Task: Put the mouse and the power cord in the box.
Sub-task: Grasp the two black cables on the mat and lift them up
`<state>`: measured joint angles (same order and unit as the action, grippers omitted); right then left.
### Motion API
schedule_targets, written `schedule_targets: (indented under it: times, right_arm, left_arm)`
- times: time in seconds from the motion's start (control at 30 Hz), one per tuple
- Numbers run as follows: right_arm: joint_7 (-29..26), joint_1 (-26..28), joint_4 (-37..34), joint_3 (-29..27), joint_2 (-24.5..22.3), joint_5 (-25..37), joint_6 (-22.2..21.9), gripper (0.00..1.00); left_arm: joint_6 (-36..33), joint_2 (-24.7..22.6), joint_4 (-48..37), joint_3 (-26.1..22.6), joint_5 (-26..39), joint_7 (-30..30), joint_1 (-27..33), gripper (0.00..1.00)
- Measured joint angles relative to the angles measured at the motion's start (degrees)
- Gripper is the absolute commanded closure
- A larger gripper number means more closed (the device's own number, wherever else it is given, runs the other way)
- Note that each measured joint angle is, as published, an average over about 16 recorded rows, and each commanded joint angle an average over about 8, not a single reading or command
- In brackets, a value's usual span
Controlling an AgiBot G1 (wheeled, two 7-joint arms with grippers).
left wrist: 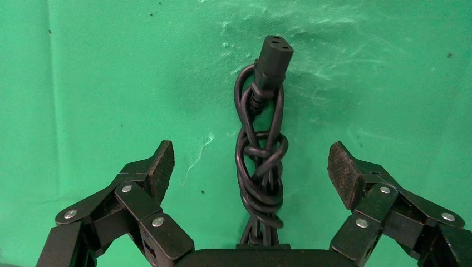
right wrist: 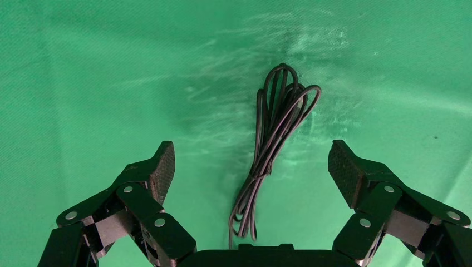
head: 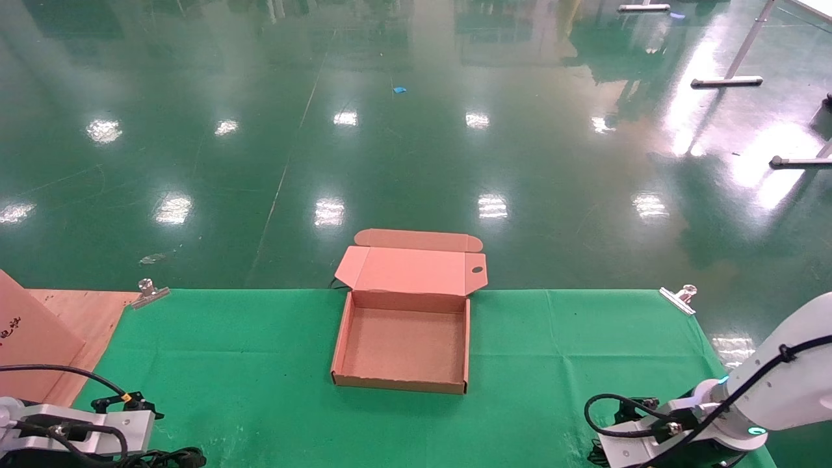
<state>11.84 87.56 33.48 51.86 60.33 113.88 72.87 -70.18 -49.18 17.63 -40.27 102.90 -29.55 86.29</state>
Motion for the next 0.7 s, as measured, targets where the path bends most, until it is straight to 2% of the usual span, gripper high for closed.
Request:
schedule_targets:
  times: [0.33,0.7]
  right_arm:
    - [7.77,2.69,-14.0,-0.49,4.78,-0.62,-4.7,0.0]
    - [13.85,4.22,-23.33,-0.92,6.93,-1.32,-7.14,0.0]
  left_arm:
    - [1.5,-2.62,-8.03,-0.14,0.34,-5.34,2.52,0.0]
    - [4.02,-4.42,-12.78,-1.35,2.16,-8.16,3.12,0.0]
